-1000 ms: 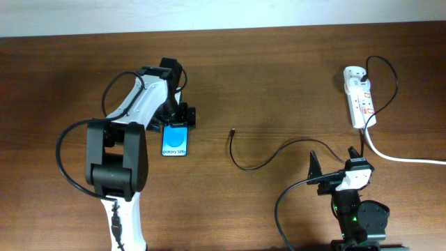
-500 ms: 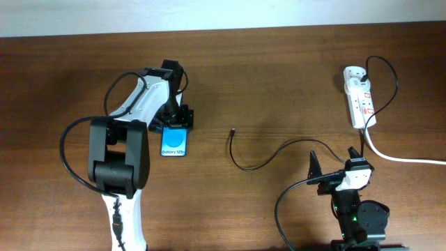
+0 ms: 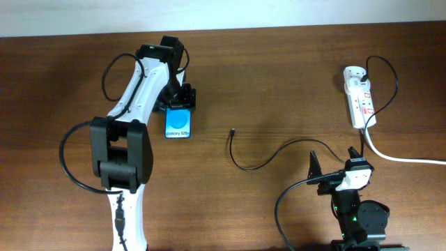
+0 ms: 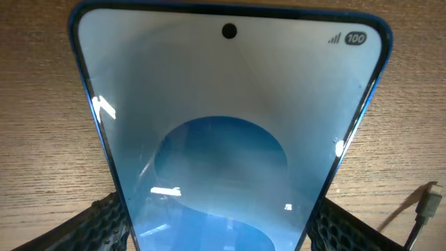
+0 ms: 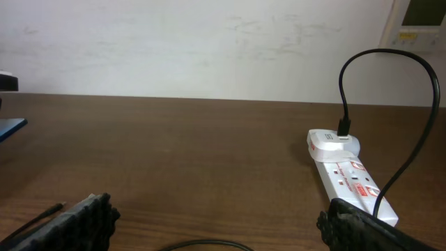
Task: Plug charger to phone and switch on socket
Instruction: 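Lift the phone with the left gripper and tilt it upright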
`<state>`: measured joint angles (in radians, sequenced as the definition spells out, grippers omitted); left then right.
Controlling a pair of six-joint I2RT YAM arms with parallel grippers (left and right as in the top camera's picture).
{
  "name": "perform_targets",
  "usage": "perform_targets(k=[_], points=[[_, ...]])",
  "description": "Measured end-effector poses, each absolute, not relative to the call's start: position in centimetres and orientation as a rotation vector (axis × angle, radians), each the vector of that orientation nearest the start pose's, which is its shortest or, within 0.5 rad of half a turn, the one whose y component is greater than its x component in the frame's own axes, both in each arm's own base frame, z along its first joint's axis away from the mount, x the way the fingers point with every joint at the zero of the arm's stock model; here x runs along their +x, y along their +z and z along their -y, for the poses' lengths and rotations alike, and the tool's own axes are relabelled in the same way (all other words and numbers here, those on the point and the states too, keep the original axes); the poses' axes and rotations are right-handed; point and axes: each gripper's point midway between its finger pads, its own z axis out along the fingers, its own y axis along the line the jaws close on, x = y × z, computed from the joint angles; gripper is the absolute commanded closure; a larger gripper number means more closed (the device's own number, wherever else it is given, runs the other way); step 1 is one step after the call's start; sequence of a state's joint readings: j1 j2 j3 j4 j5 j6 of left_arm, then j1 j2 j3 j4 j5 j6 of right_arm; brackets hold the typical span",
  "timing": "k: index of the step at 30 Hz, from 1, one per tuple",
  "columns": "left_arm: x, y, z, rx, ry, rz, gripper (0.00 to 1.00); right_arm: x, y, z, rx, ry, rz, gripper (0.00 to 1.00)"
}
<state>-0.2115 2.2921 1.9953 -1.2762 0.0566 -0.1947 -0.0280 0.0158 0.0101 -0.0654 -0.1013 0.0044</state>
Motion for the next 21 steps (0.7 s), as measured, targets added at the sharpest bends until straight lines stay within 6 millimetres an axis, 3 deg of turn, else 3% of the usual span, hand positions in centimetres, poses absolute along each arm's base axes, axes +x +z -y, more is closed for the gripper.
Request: perform_targets(k=[6, 14, 19, 21], points=[[42.8, 5.6, 13.1, -0.002, -0.353, -3.171, 1.0, 24.6, 15.9, -1.0, -0.051, 0.065, -1.641, 0.02], [42.3, 6.9, 16.8, -0.469, -0.703, -3.18, 1.0, 24.6, 15.9, -1.0, -0.051, 0.065, -1.64, 0.02], [41.9, 9.5, 19.6, -0.618, -1.141, -3.142, 1.0, 24.6, 15.9, -1.0, -0.051, 0.065, -1.64, 0.02], [42.2, 10.3, 19.4, -0.692, -1.242, -3.114, 1.0, 24.6, 15.9, -1.0, -0.051, 0.065, -1.64, 0.02]])
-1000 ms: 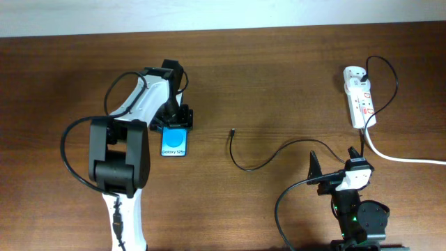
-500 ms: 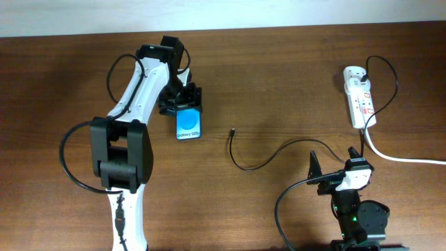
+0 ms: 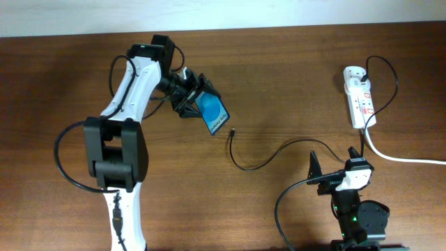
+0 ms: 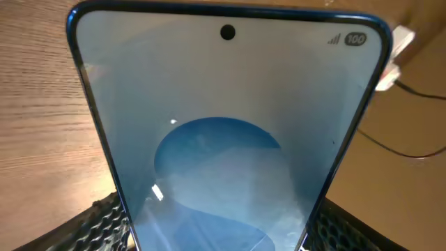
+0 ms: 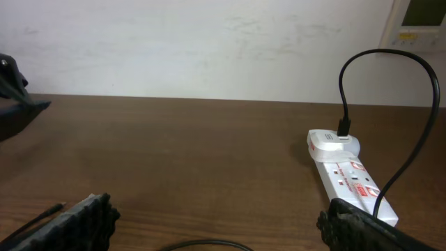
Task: Plug charger to phone and switch on socket
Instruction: 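Lift the phone with the left gripper and tilt it upright, then reach the right gripper to the black cable's USB-C end and grasp it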
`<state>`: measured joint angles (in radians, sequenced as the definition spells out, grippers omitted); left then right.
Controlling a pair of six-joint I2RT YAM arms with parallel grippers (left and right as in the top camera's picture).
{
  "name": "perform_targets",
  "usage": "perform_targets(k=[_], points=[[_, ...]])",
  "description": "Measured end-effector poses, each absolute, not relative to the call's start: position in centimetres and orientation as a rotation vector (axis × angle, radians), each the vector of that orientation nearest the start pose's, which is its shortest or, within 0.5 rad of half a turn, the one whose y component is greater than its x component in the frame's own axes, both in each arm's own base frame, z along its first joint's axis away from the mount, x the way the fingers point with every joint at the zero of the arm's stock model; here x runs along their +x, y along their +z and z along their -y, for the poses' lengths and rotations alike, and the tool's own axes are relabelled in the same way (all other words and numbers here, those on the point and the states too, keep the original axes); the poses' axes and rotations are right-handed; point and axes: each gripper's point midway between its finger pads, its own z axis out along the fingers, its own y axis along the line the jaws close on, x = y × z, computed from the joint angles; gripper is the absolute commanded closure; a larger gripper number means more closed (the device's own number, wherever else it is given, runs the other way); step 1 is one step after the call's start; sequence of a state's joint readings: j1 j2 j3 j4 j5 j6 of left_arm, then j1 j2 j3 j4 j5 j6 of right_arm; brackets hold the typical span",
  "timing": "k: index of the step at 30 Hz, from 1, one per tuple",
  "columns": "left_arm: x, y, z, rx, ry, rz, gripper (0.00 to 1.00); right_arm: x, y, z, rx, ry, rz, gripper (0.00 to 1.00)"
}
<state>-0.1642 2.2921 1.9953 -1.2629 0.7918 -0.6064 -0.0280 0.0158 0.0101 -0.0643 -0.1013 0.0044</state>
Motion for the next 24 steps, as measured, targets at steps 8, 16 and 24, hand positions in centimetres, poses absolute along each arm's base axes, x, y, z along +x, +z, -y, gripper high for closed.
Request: perform_targets(k=[8, 16, 24], points=[[42.1, 14.7, 21.6, -0.962, -1.756, -2.995, 1.0, 24.6, 15.9, -1.0, -0.051, 0.065, -1.64, 0.02], [41.7, 20.0, 23.2, -1.083, -2.296, -2.821, 1.0, 24.6, 16.0, -1.1, -0.001, 0.118, -1.636, 0.02], [41.9, 13.9, 21.2, -1.205, -1.653, -3.028, 1.0, 23.6, 22.6, -3.8, 0.135, 0.49, -1.64, 0.02]])
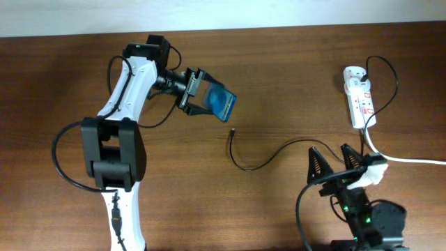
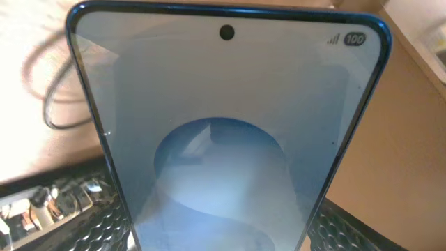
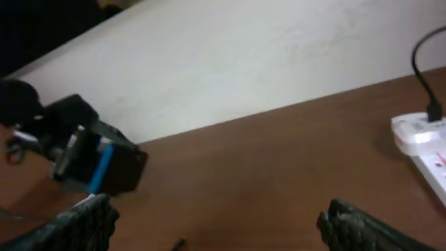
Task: Plug charger to phone and switch on socket
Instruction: 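Reach the right gripper to the black cable's USB-C end and grasp it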
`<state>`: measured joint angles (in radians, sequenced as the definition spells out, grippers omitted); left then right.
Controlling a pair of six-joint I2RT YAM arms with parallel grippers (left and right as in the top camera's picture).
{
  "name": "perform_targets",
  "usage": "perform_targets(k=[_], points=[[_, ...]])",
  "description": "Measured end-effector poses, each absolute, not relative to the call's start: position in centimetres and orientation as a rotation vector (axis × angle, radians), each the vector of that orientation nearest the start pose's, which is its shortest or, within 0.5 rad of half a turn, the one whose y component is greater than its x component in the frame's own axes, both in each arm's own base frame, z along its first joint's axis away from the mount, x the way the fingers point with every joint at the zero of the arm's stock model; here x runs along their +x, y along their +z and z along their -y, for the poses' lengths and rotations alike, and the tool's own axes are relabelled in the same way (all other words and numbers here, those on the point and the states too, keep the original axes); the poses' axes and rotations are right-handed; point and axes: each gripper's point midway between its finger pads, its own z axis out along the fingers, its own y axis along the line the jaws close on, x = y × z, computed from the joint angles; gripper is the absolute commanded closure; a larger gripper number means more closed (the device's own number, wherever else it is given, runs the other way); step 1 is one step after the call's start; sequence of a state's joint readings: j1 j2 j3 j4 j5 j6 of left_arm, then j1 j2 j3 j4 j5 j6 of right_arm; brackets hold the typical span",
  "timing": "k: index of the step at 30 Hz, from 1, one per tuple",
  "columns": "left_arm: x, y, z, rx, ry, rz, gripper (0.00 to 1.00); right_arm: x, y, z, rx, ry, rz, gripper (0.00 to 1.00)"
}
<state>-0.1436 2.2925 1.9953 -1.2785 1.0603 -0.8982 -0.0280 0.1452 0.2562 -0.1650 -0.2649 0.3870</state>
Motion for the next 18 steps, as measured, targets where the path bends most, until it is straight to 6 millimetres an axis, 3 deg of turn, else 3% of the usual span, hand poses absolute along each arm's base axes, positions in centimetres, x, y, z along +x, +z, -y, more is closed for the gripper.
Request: perform_targets(k=[4, 7, 10, 11, 13, 16, 18], points=[[42.1, 12.3, 20.2, 0.92, 1.084, 2.261, 1.0, 26.0, 24.8, -5.7, 0.116, 0.609, -1.854, 0.02], [42.2, 11.4, 19.5, 0.982, 1.003, 2.297, 1.0, 29.7, 26.4, -8.8, 0.036, 0.824, -2.018, 0.02], [42.4, 10.2, 18.4, 1.06, 0.897, 2.345, 1.0, 32.4, 24.2, -10.8, 0.006, 1.016, -2.086, 0.04], [42.4, 9.9, 18.3, 1.069, 0.871, 2.363, 1.0, 33.4, 23.6, -11.6, -0.002, 1.081, -2.088, 0.12], [42.2, 9.0, 18.3, 1.091, 0.783, 2.418, 1.0, 34.7, 20.9, -14.6, 0.035, 1.22, -2.165, 0.15], [41.6, 8.5, 19.4, 1.114, 0.703, 2.444, 1.0, 35.1, 16.2, -19.5, 0.203, 1.239, -2.328, 0.22], [41.5, 8.4, 19.6, 1.135, 0.685, 2.435, 1.0, 35.3, 14.6, -21.3, 0.323, 1.167, -2.363, 0.25]])
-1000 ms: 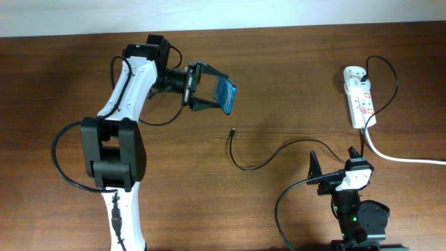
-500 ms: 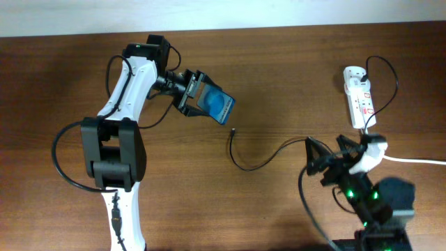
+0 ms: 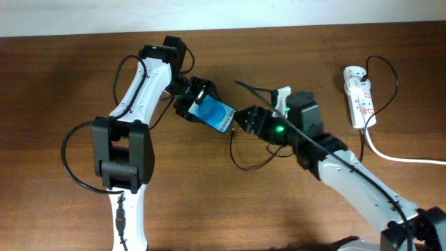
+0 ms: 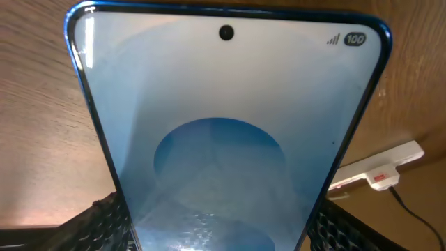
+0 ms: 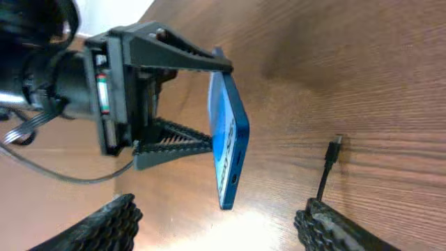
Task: Plug charger to phone and switch on socket
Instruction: 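Reach the right gripper to the black cable's USB-C end and grasp it, then raise the phone with the left gripper and lift the cable end with the right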
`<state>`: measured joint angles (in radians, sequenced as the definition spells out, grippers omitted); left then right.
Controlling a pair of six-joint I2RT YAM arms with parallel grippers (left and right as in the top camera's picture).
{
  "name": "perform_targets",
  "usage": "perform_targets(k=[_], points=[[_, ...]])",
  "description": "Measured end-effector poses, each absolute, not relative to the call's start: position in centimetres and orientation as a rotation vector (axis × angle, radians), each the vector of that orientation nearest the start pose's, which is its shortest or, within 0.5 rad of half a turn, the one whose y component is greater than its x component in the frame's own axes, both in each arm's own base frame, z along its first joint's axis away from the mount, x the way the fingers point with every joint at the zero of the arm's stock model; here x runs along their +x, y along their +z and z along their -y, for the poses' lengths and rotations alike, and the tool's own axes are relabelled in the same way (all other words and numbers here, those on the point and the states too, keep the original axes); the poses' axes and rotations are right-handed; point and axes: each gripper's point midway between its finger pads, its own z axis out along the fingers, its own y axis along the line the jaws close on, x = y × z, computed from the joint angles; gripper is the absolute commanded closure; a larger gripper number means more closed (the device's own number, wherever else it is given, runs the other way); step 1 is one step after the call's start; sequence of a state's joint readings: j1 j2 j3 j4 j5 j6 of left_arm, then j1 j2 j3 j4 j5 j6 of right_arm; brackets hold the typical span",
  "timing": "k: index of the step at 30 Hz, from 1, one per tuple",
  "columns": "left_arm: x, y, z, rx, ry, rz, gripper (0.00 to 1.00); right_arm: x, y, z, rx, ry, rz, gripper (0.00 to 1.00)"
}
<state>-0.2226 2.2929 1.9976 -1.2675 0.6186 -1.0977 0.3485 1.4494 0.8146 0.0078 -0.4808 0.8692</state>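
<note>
A blue phone [image 3: 213,116] hangs tilted above the table's middle with my left gripper [image 3: 196,103] shut on its sides. It fills the left wrist view, phone [image 4: 223,132] screen up, left gripper [image 4: 223,240] low in the frame. Seen edge-on, the phone [image 5: 228,143] points its port end at my right gripper [image 5: 223,223], which is open and holds nothing. From overhead the right gripper [image 3: 246,104] is just right of the phone. The black cable's plug [image 3: 231,132] lies on the wood below; the plug [image 5: 336,141] also shows beside the phone. The white socket strip [image 3: 359,96] lies far right.
The black charger cable [image 3: 259,164] curves across the table's middle and runs up to the adapter [image 3: 352,72] at the strip's far end. A white mains cord [image 3: 404,159] leaves the strip toward the right edge. The strip [image 4: 380,167] also shows behind the phone.
My right arm was at the front right with its gripper open; now it reaches to the table's middle, gripper open beside the phone. The left gripper holds the phone slightly lower and turned.
The phone was low at the table's left with my left gripper shut on it. It was then off the wood and nearer the middle, then turned on edge. The right arm stayed at the front until the last moment and now is by the phone's port end.
</note>
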Motion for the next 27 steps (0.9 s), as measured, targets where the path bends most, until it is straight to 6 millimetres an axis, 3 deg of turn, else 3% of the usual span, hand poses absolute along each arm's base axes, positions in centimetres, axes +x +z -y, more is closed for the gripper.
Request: perform_targets(k=[6, 11, 18, 21, 23, 27], points=[[41.2, 8.6, 20.2, -1.492, -0.889, -3.082, 1.0, 35.6, 13.5, -23.1, 0.413, 1.049, -2.341, 0.37], [39.4, 8.8, 23.5, -1.388, -0.89, -3.165, 1.0, 36.2, 11.3, -22.7, 0.463, 0.986, -2.372, 0.55], [38.6, 8.8, 24.9, -1.345, -0.879, -3.198, 1.0, 36.5, 9.7, -22.9, 0.47, 0.971, -2.395, 0.59], [38.6, 8.8, 24.9, -1.345, -0.878, -3.198, 1.0, 36.9, 9.1, -23.1, 0.471, 0.973, -2.392, 0.85], [38.6, 8.8, 24.9, -1.35, -0.88, -3.196, 1.0, 37.1, 9.6, -23.3, 0.465, 0.992, -2.373, 0.96], [38.7, 8.8, 24.9, -1.346, -0.888, -3.194, 0.62, 37.3, 9.7, -23.3, 0.512, 1.008, -2.366, 0.96]])
